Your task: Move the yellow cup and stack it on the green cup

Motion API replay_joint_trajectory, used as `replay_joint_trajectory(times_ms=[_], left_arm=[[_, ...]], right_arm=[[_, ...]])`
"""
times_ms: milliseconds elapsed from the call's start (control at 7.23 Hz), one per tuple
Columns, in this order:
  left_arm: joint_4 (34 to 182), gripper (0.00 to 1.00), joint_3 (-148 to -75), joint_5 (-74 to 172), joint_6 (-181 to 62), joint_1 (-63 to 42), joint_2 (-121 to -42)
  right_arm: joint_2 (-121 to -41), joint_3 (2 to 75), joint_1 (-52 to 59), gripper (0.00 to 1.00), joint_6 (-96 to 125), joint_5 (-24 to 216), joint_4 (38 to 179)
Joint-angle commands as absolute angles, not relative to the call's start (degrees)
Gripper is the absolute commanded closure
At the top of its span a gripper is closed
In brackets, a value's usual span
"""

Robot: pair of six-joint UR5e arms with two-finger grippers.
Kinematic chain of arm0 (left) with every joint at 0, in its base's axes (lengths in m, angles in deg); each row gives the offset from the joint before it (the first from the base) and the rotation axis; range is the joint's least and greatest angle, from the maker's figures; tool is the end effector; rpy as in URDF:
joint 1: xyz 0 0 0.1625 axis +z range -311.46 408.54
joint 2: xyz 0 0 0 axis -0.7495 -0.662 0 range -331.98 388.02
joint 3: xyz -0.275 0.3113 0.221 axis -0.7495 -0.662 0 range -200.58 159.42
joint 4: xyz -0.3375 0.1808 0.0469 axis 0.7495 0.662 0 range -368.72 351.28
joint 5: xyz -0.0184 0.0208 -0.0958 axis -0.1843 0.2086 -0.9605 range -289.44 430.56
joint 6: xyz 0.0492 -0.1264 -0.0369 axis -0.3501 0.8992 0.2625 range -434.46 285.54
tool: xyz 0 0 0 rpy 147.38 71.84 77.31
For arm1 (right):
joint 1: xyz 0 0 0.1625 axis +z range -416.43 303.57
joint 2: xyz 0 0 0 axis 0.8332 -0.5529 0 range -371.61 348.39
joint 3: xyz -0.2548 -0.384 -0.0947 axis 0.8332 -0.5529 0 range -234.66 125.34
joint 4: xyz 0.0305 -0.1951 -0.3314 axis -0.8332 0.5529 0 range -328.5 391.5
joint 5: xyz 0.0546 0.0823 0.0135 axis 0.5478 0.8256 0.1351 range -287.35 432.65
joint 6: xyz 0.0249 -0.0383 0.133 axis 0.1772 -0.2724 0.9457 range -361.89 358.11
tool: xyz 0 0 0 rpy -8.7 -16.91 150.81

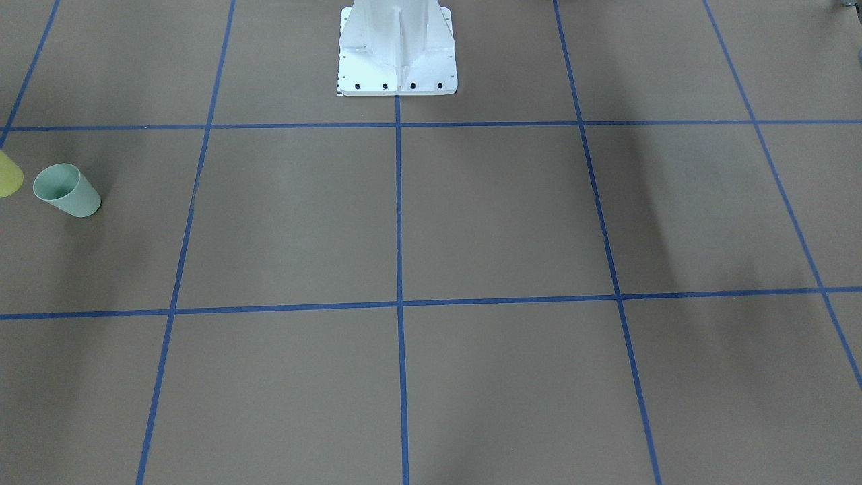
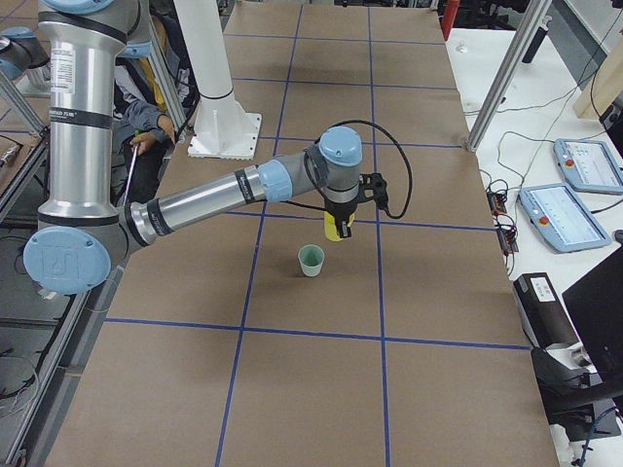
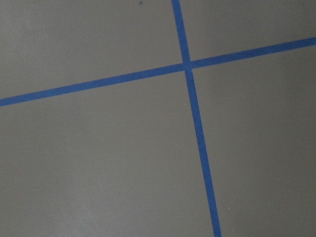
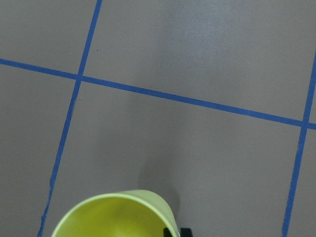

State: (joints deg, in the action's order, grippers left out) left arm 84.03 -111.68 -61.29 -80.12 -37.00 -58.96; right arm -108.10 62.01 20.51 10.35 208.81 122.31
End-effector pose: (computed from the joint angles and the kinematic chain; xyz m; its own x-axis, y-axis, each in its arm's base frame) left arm -0.0054 -0.4400 0.7477 0.7307 0.1654 -0.6624 -0.1503 0.9854 0.0803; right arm -0.0623 -0.4095 0.5639 0.6518 -0.1858 0.7353 0.0767 0.9807 0.1798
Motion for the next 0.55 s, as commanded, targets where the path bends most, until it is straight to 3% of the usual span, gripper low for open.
replay_joint_trajectory(times_ms=[0, 415], left_arm=[[83.48, 0.0, -113.12, -61.45, -80.09, -37.24, -58.46], [84.27, 0.0, -113.74, -63.92, -80.18, -37.15, -56.8]], right_arm=[[-114.32, 61.63, 19.77, 1.0, 10.94, 209.14, 116.53], [-118.66, 58.39, 14.61, 1.0, 20.93, 209.85, 101.44]])
